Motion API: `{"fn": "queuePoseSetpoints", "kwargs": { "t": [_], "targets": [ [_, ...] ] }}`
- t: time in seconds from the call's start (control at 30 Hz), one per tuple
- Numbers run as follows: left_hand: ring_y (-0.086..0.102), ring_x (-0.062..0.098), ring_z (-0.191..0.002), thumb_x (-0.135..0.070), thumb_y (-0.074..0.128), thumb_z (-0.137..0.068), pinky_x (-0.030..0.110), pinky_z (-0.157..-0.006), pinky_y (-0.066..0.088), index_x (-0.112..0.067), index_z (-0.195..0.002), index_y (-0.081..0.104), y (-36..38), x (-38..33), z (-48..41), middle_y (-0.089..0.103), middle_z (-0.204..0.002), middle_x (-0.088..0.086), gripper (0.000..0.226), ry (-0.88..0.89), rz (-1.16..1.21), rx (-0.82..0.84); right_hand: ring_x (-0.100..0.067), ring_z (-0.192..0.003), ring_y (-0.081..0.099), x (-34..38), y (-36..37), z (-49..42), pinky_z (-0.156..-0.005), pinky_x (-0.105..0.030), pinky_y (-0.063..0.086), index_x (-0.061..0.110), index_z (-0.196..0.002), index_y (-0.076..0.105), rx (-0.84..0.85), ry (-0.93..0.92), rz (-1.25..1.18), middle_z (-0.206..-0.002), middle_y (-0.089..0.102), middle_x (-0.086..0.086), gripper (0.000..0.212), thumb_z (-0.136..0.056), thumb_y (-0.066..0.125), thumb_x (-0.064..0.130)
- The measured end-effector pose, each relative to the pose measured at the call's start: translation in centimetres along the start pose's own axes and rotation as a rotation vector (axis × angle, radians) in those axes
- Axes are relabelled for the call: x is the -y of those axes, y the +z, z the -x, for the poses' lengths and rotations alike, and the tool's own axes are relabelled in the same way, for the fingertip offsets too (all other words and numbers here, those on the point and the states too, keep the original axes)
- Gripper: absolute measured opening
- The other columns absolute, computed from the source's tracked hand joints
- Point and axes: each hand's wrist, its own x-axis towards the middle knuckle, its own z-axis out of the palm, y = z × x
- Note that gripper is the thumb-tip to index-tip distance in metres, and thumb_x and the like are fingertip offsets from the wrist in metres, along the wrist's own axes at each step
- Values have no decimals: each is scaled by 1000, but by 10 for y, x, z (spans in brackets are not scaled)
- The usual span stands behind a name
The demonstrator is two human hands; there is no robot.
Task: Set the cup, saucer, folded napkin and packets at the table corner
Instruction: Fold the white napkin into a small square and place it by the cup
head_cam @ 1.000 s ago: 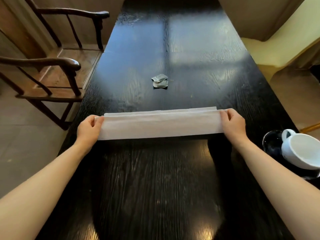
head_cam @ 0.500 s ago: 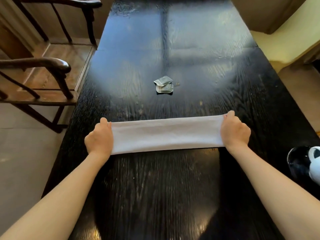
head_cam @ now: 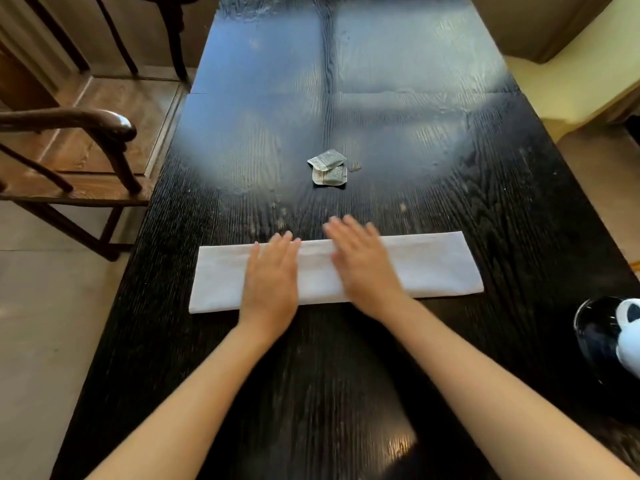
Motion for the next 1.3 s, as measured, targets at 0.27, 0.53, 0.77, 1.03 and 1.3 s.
{"fn": "queuePoseSetpoints", "kwargs": {
  "t": [0.27, 0.53, 0.77, 1.03, 1.3],
  "targets": [
    [-6, 4, -141, -60, 6, -81, 54, -113, -9, -30, -147, 6, 6, 20, 11, -5, -153, -16, 73, -107, -115, 250, -23, -147, 0, 7, 15, 15, -115, -47, -11, 32, -149, 12, 325, -5, 111, -159, 9, 9, 65, -88, 9, 55],
    [-11, 6, -140, -78, -10, -72, 37, -107, -29, -26, -147, 2, -11, 51, 21, -9, -153, -13, 92, -120, -166, 301, -22, -147, -3, -58, -13, 32, -115, -50, -9, 43, -146, 11, 357, 64, 173, -159, 8, 12, 65, -84, 11, 64],
    [-11, 9, -142, -79, -11, -71, 38, -110, -24, -25, -147, -1, -13, 56, 22, -11, -152, -12, 93, -100, -149, 324, -26, -147, 1, -115, -37, 47, -118, -43, -2, 32, -149, 11, 368, 137, 233, -159, 9, 2, 76, -82, 2, 68],
    [-36, -4, -132, -85, -14, -64, 45, -111, -24, -25, -144, -11, -40, 96, 37, -20, -153, -6, 100, 49, -208, 483, -17, -145, -12, -116, -49, 49, -117, -36, -11, 19, -150, 4, 431, 53, 216, -159, -8, -1, 81, -82, 5, 63],
    [37, 31, -135, -54, 34, -86, 33, -114, -12, -9, -140, 33, -62, 105, 21, 39, -145, 18, 71, 334, -485, 461, -26, -146, 3, -103, -80, 73, -118, -35, 5, 8, -149, 12, 547, 63, 178, -158, 8, -12, 80, -88, 42, 50]
  ]
}}
